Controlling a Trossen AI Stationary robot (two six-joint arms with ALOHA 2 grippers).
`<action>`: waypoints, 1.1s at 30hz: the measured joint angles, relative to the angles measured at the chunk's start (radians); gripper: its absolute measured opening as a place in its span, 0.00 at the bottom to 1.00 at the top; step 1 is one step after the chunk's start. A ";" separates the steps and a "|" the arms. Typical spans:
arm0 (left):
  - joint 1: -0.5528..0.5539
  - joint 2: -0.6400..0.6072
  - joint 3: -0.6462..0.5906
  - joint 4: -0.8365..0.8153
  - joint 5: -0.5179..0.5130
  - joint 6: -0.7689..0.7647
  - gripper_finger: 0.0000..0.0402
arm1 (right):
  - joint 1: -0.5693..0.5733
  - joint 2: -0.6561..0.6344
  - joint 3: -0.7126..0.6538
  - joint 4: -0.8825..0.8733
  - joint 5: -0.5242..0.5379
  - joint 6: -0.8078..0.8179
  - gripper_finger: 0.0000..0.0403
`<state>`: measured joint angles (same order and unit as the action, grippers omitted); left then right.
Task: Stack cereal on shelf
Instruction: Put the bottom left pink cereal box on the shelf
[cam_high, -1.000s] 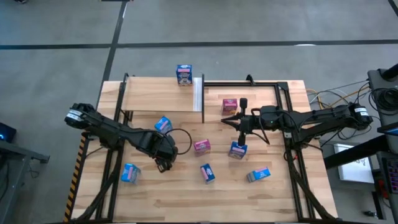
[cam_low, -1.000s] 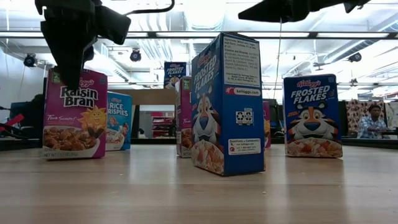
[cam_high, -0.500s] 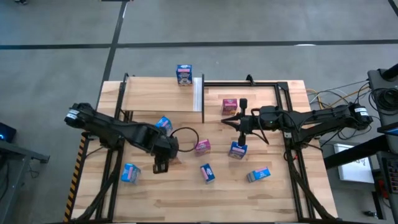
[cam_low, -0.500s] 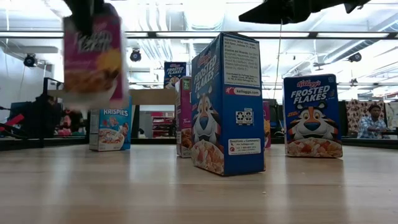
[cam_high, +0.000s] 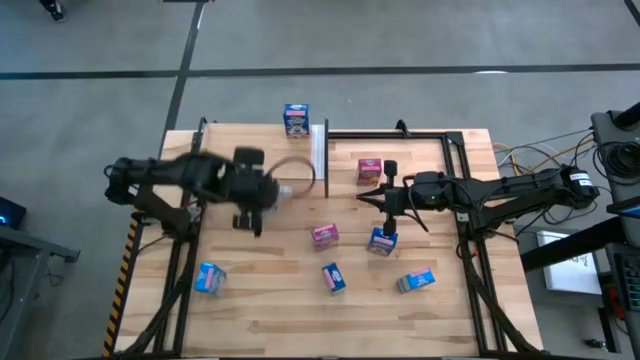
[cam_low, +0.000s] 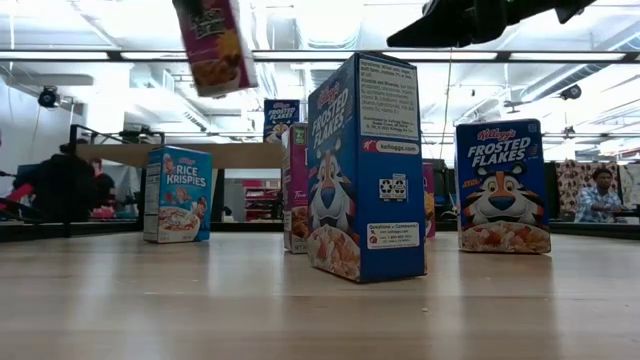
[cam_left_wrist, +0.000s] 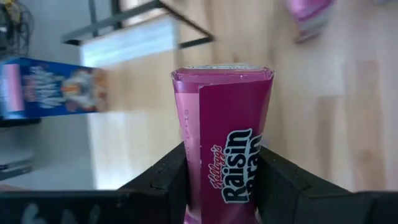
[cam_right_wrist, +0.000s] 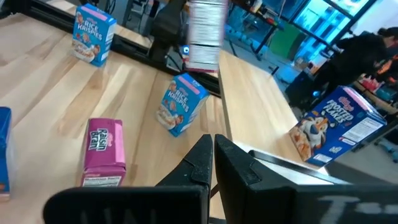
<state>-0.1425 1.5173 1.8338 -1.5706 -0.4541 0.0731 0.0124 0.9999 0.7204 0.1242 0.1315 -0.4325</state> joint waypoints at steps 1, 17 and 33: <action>0.034 0.000 0.014 0.000 0.000 0.032 0.32 | 0.000 0.000 0.000 0.000 0.000 0.006 0.02; 0.664 0.029 0.035 0.008 0.203 0.496 0.31 | 0.000 0.000 -0.003 -0.009 0.000 0.005 0.02; 0.789 0.032 0.000 0.101 0.218 0.751 0.29 | 0.000 -0.002 0.008 0.023 0.001 -0.117 0.02</action>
<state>0.6467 1.5498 1.8339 -1.4700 -0.2359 0.8240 0.0124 0.9976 0.7284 0.1469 0.1329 -0.5496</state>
